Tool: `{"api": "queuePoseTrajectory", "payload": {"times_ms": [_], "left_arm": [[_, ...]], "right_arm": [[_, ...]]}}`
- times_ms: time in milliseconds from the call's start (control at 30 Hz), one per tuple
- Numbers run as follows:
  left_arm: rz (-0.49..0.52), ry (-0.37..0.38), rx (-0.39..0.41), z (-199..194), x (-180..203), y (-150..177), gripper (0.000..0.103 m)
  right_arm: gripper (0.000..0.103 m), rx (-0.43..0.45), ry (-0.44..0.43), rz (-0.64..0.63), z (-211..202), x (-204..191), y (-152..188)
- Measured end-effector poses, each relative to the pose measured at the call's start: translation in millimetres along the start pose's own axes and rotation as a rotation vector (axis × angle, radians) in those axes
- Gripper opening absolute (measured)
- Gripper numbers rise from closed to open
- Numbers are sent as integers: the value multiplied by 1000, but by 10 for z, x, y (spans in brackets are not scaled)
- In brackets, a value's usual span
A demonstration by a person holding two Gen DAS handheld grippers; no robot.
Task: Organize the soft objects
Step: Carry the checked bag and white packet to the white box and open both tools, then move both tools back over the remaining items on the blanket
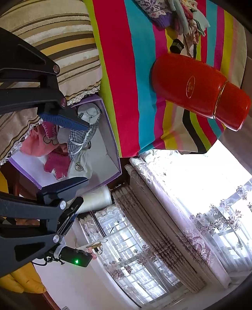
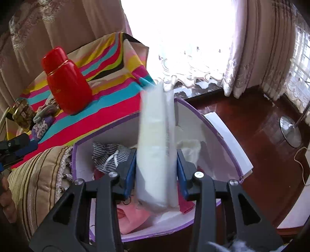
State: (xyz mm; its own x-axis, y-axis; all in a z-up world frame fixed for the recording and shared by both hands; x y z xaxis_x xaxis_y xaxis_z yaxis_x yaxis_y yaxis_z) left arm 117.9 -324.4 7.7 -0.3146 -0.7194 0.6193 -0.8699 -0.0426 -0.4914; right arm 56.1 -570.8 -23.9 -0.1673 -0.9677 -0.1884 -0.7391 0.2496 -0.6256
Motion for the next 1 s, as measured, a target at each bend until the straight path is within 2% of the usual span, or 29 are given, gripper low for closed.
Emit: {"api": "queuePoseTrajectory", "payload": {"times_ms": [67, 367, 600, 767, 1000], "left_arm": [[-3, 2, 2, -1, -7, -3, 51], [-19, 5, 14, -58, -73, -25, 51], [-46, -5, 27, -158, -221, -48, 51], [-72, -28, 49, -329, -424, -80, 51], [-124, -88, 105, -691, -892, -132, 51]], "right_arm": [[51, 1, -12, -10, -7, -37, -1], [51, 5, 8, 45, -50, 130, -23], [52, -4, -8, 39, -38, 70, -44], [58, -5, -18, 34, -24, -22, -73], [60, -22, -34, 25, 55, -214, -138]]}}
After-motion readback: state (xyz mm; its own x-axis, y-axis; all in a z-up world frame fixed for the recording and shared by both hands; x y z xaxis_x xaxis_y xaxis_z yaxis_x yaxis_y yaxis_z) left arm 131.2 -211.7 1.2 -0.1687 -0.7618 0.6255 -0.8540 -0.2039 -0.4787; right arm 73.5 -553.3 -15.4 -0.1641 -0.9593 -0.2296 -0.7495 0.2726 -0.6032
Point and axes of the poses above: each gripper's, at about its wrist camera, not at the fingertips, and z roughly the way its jaws point, x to its right, y to its underside, the point moved 6 cm from there along z, roughly the way its jaws point
